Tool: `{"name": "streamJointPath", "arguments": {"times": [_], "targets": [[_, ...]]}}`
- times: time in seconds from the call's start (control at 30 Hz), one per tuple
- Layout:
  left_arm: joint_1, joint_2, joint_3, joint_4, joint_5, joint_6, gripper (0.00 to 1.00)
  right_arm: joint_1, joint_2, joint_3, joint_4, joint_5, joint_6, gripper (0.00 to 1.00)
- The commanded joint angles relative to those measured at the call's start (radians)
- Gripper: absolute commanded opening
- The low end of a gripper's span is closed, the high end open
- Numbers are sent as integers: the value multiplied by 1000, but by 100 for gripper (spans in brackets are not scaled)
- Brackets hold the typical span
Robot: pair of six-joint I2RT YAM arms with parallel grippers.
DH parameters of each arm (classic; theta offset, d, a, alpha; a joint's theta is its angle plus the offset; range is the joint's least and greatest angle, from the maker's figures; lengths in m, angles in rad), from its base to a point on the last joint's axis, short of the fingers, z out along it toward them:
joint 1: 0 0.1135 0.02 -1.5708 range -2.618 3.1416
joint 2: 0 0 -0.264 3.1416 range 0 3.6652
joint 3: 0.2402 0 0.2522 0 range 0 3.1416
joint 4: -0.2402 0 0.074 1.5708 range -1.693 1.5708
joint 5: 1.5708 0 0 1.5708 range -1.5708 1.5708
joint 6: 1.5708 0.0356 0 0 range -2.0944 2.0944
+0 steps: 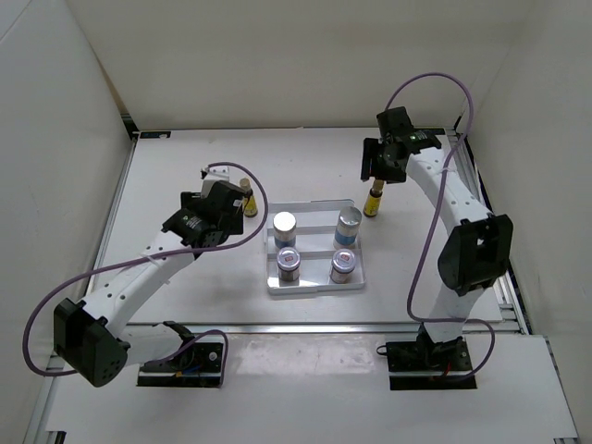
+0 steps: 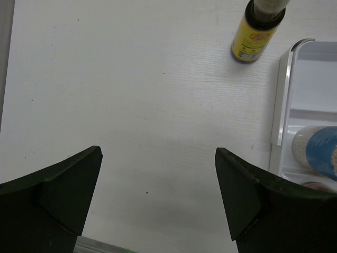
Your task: Organize the condiment bottles
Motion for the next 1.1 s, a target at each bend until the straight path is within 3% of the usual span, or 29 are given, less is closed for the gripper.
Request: {"name": "streamJointPath", "arguments": {"times": [0.0, 0.37, 0.5, 0.83, 1.07], "targets": [[23, -7, 32, 47, 10, 23, 99, -12, 49, 83, 25, -23, -19, 69], [131, -16, 41, 76, 122, 33, 99, -32, 135, 97, 6, -14, 19, 64], [140, -16, 41, 76, 132, 33, 99, -32, 135, 77, 6, -4, 28, 39], [149, -25, 41, 76, 132, 33, 99, -23, 106, 79, -35, 65, 37, 0], [149, -25, 41, 76, 132, 33, 99, 43, 8, 159, -44, 174, 14, 0]]}}
